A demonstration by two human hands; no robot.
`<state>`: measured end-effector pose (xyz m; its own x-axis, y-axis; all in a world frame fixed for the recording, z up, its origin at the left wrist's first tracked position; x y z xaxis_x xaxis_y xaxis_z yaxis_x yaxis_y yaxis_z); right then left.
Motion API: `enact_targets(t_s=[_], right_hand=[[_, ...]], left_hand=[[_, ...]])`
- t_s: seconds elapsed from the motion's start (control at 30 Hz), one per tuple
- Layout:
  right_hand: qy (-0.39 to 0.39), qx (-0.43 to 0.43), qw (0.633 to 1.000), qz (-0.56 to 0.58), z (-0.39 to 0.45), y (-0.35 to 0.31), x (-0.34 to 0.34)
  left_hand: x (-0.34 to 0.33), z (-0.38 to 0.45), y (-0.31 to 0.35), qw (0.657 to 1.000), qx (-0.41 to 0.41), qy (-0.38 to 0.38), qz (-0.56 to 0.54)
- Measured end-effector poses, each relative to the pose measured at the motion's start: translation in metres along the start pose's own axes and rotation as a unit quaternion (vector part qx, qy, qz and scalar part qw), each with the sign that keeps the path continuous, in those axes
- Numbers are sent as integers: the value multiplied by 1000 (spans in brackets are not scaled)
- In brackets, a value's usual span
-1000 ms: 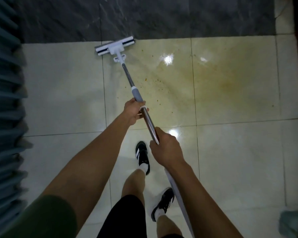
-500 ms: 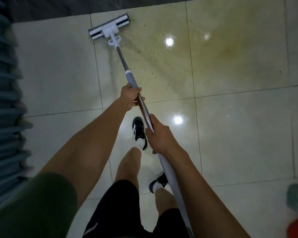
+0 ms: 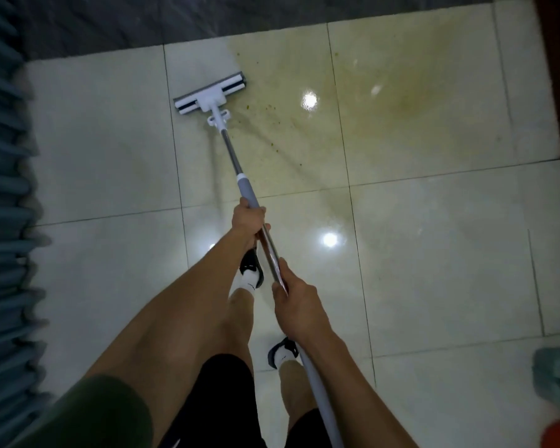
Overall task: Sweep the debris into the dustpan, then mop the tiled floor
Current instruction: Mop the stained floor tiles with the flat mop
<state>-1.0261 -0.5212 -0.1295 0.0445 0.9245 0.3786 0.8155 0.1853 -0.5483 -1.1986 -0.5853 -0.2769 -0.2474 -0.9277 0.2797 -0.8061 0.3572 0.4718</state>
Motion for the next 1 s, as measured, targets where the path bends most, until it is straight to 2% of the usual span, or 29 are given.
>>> enact_targets(t_s=[0.3,0.53,0.63,0.8,1.0], right_hand=[[-4,-6,1000,-21,64,-90,-22],[60,28,997,31,182,-198,-43],[85,47,994,42,216,-227,-44],[100,30,994,38,245,-238,-28],[95,23,995,29,215,-223,-14]], left_hand=[[33,66,85,999,-9,-21,37],[57,176,220,997,-13,-45,68],[61,208,257,996,-24,-43,80],[49,225,288,995,-45,-50,76],[36,203,267,994,-36,-61,88]])
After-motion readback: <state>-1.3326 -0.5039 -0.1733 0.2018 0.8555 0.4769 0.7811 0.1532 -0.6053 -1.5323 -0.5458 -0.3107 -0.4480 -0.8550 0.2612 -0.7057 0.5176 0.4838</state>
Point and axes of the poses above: each hand's wrist, its own z-axis towards the middle knuckle, its own x-axis out of the back of the hand, y = z × x, the point moved 8 cm from there along z, towards the middle knuckle, and after that the axes turned 5 degrees about y, right-handed, at the moved point
